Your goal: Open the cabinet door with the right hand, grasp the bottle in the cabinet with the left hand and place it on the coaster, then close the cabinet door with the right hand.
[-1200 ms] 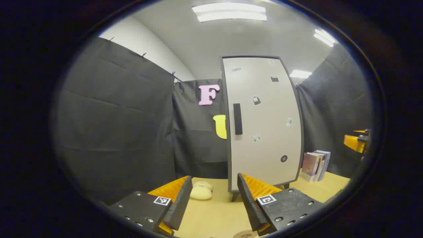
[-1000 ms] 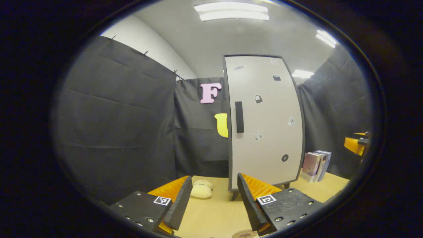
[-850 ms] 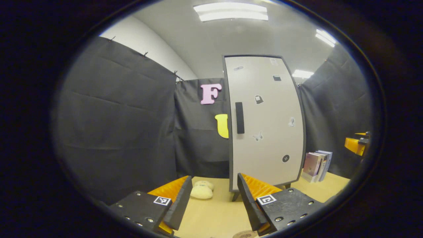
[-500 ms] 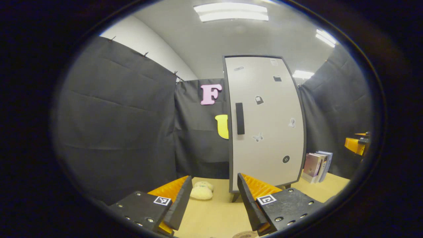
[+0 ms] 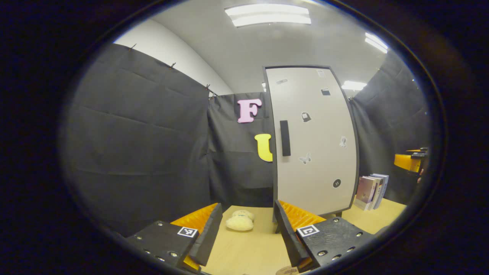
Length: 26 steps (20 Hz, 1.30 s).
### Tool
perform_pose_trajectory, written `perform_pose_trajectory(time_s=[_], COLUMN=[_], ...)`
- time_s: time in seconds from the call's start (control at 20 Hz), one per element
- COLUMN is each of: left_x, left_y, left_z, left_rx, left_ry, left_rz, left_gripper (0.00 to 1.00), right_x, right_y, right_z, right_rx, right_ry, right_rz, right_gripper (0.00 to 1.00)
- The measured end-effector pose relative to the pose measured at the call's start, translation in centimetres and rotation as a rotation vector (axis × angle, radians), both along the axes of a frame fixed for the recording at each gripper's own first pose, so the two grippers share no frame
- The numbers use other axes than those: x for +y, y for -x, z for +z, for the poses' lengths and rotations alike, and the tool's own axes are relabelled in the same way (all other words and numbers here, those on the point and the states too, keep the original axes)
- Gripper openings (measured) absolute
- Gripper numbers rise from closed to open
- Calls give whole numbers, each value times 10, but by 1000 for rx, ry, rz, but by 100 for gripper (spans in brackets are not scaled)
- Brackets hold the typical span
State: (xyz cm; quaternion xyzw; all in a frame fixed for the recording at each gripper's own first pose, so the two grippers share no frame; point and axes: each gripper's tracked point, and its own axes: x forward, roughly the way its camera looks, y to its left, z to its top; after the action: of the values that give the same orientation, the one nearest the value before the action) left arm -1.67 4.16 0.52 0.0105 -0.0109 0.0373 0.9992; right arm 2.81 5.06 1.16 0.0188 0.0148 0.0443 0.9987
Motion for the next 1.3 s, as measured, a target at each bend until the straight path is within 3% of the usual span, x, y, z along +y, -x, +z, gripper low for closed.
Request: perform_pose_trajectory(time_s=[0.65, 1.3], left_x=[119, 217], left_y=[65, 109], left_z=[-3, -25], left_rx=[11, 41], left_ry=[-42, -57], left_rz=[209, 368], left_gripper=[78, 78], right_x=[136, 259], right_y=[-67, -139], right_z=[40, 82], right_rx=[-64, -126], right_ry=[-3, -2], right_rz=[199, 276], right_gripper=[95, 95])
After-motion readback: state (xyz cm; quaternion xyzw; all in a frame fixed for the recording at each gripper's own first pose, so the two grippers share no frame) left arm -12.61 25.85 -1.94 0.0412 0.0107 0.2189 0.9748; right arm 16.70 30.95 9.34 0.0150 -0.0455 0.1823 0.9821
